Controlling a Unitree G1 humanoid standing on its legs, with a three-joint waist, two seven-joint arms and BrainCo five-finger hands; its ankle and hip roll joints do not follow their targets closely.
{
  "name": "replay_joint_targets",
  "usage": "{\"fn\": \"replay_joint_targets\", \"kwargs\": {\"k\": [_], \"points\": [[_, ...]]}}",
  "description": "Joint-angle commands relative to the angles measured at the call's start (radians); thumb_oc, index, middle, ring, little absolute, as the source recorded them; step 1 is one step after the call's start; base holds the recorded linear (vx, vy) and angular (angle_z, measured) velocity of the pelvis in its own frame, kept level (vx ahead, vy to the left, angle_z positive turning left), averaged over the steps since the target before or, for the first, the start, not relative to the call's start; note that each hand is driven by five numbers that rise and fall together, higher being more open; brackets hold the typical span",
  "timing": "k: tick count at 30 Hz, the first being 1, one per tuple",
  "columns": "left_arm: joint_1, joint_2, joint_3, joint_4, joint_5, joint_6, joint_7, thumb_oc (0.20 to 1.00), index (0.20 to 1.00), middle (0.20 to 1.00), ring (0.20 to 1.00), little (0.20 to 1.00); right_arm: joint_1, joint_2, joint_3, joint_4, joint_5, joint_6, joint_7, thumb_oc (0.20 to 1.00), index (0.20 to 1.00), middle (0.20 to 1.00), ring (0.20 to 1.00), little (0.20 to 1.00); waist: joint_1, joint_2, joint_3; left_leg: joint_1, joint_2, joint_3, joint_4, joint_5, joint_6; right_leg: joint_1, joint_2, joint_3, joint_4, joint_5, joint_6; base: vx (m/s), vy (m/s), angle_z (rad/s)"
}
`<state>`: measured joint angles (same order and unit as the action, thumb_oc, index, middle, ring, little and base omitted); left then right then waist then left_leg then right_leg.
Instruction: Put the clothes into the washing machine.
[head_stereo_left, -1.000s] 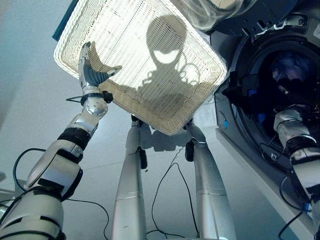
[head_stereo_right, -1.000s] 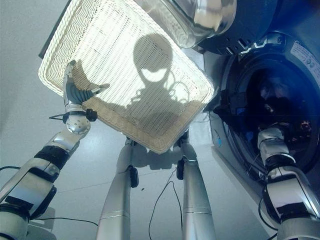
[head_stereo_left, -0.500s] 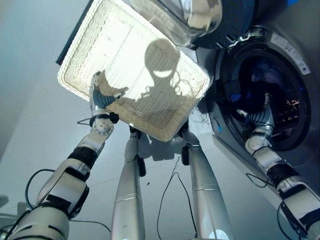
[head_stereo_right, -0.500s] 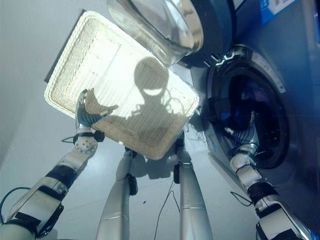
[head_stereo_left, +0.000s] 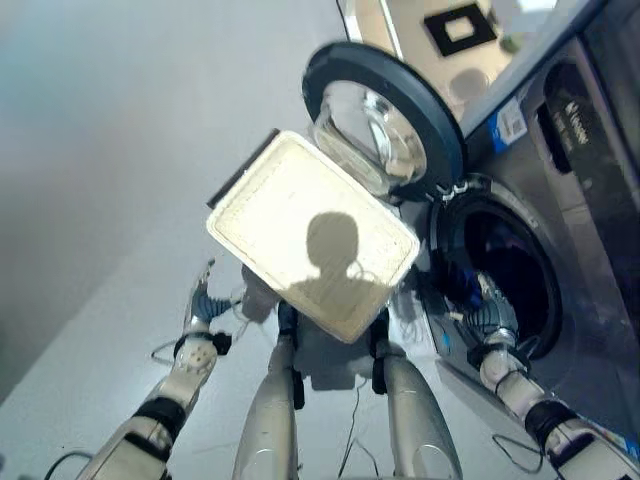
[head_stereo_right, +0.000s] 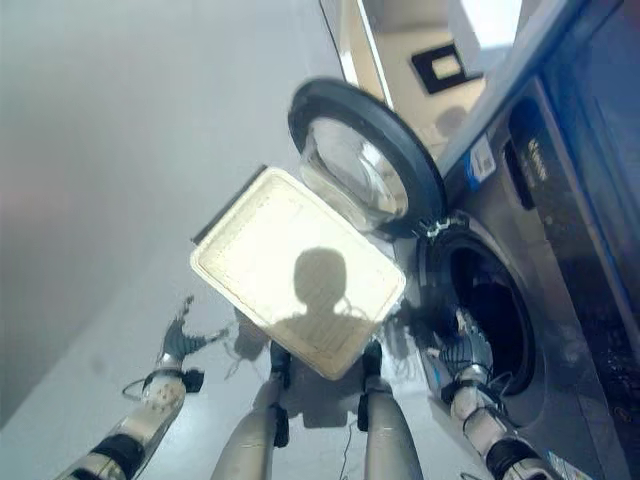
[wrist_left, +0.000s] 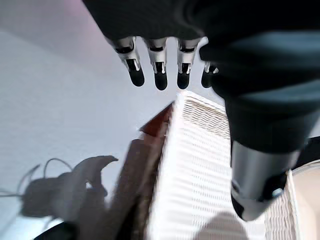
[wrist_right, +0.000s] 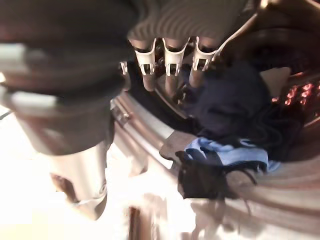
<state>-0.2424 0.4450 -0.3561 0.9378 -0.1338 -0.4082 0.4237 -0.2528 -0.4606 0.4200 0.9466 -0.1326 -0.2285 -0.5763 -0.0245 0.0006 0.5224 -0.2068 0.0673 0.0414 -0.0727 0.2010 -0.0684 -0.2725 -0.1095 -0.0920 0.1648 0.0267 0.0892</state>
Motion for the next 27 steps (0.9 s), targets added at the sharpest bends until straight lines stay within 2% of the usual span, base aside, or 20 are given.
{"fn": "replay_joint_targets", "kwargs": {"k": [1, 4, 5, 6, 7, 9, 10, 11, 17, 20, 27], "points": [[0.027, -0.027, 0.048, 0.063, 0.005, -0.041, -0.095, 1.0, 1.0, 1.0, 1.0, 1.0, 0.089, 0.0, -0.044, 0.056, 0.122, -0.06, 0.234, 1.0, 1.0, 1.0, 1.0, 1.0, 0.018, -0.009, -0.093, 0.07, -0.044, 0.004, 0.05, -0.139, -0.028, 0.091, -0.009, -0.019, -0.143, 0.079, 0.074, 0.12, -0.04, 0.13], [0.076, -0.035, 0.064, 0.103, -0.026, -0.032, -0.155, 1.0, 1.0, 1.0, 1.0, 1.0, 0.124, 0.034, -0.064, 0.114, 0.159, -0.059, 0.321, 1.0, 1.0, 1.0, 1.0, 1.0, 0.023, -0.012, -0.141, 0.113, -0.041, 0.006, 0.033, -0.137, -0.031, 0.142, -0.008, -0.024, -0.162, 0.076, 0.075, 0.12, -0.033, 0.2], [0.115, -0.049, 0.09, 0.131, -0.063, -0.017, -0.203, 1.0, 1.0, 1.0, 1.0, 1.0, 0.15, 0.059, -0.083, 0.152, 0.218, -0.032, 0.412, 1.0, 1.0, 1.0, 1.0, 1.0, 0.027, -0.014, -0.178, 0.143, -0.037, 0.008, 0.019, -0.134, -0.031, 0.176, -0.009, -0.029, -0.173, 0.074, 0.075, 0.15, -0.034, 0.06], [0.125, -0.053, 0.097, 0.14, -0.068, -0.011, -0.217, 1.0, 1.0, 1.0, 1.0, 1.0, 0.157, 0.068, -0.091, 0.169, 0.234, -0.03, 0.435, 1.0, 1.0, 1.0, 1.0, 1.0, 0.029, -0.014, -0.19, 0.152, -0.037, 0.009, 0.016, -0.134, -0.032, 0.187, -0.009, -0.031, -0.177, 0.073, 0.075, 0.17, -0.025, 0.07], [0.147, -0.062, 0.108, 0.167, -0.08, -0.002, -0.248, 1.0, 1.0, 1.0, 1.0, 1.0, 0.17, 0.086, -0.111, 0.204, 0.267, -0.012, 0.481, 1.0, 1.0, 1.0, 1.0, 1.0, 0.034, -0.015, -0.217, 0.172, -0.035, 0.01, 0.009, -0.134, -0.033, 0.212, -0.01, -0.038, -0.188, 0.072, 0.075, 0.16, -0.011, 0.05], [0.196, -0.093, 0.142, 0.241, -0.075, 0.041, -0.324, 1.0, 1.0, 1.0, 1.0, 1.0, 0.192, 0.13, -0.167, 0.283, 0.332, 0.067, 0.568, 1.0, 1.0, 1.0, 1.0, 1.0, 0.05, -0.009, -0.295, 0.215, -0.034, 0.009, -0.005, -0.139, -0.031, 0.265, -0.007, -0.054, -0.209, 0.066, 0.071, 0.22, 0.001, 0.02], [0.199, -0.094, 0.144, 0.245, -0.074, 0.046, -0.328, 1.0, 1.0, 1.0, 1.0, 1.0, 0.193, 0.132, -0.169, 0.288, 0.337, 0.074, 0.573, 1.0, 1.0, 1.0, 1.0, 1.0, 0.051, -0.009, -0.299, 0.218, -0.034, 0.009, -0.006, -0.14, -0.031, 0.269, -0.007, -0.055, -0.211, 0.066, 0.07, 0.21, 0.012, 0.05], [0.212, -0.103, 0.154, 0.266, -0.069, 0.073, -0.353, 1.0, 1.0, 1.0, 1.0, 1.0, 0.198, 0.146, -0.184, 0.308, 0.364, 0.116, 0.586, 1.0, 1.0, 1.0, 1.0, 1.0, 0.057, -0.008, -0.325, 0.233, -0.034, 0.007, -0.008, -0.144, -0.03, 0.286, -0.007, -0.059, -0.216, 0.06, 0.068, 0.11, 0.012, 0.07], [0.251, -0.126, 0.204, 0.333, -0.086, 0.155, -0.431, 1.0, 1.0, 1.0, 1.0, 1.0, 0.209, 0.175, -0.256, 0.402, 0.407, 0.252, 0.653, 1.0, 1.0, 1.0, 1.0, 1.0, 0.069, -0.005, -0.395, 0.286, -0.043, 0.012, -0.004, -0.174, -0.016, 0.343, -0.005, -0.06, -0.232, 0.045, 0.059, 0.09, 0.018, 0.06], [0.259, -0.139, 0.216, 0.352, -0.076, 0.188, -0.467, 1.0, 1.0, 1.0, 1.0, 1.0, 0.211, 0.181, -0.28, 0.445, 0.401, 0.283, 0.662, 1.0, 1.0, 1.0, 1.0, 1.0, 0.071, -0.005, -0.414, 0.303, -0.045, 0.014, -0.003, -0.186, -0.01, 0.357, -0.003, -0.054, -0.234, 0.04, 0.056, 0.06, 0.001, 0.01], [0.268, -0.149, 0.208, 0.36, -0.074, 0.202, -0.496, 1.0, 1.0, 1.0, 1.0, 1.0, 0.218, 0.183, -0.296, 0.469, 0.371, 0.286, 0.681, 1.0, 1.0, 1.0, 1.0, 1.0, 0.063, 0.0, -0.433, 0.324, -0.046, 0.022, -0.007, -0.199, -0.003, 0.368, -0.002, -0.041, -0.238, 0.036, 0.055, 0.03, 0.001, 0.01]]}}
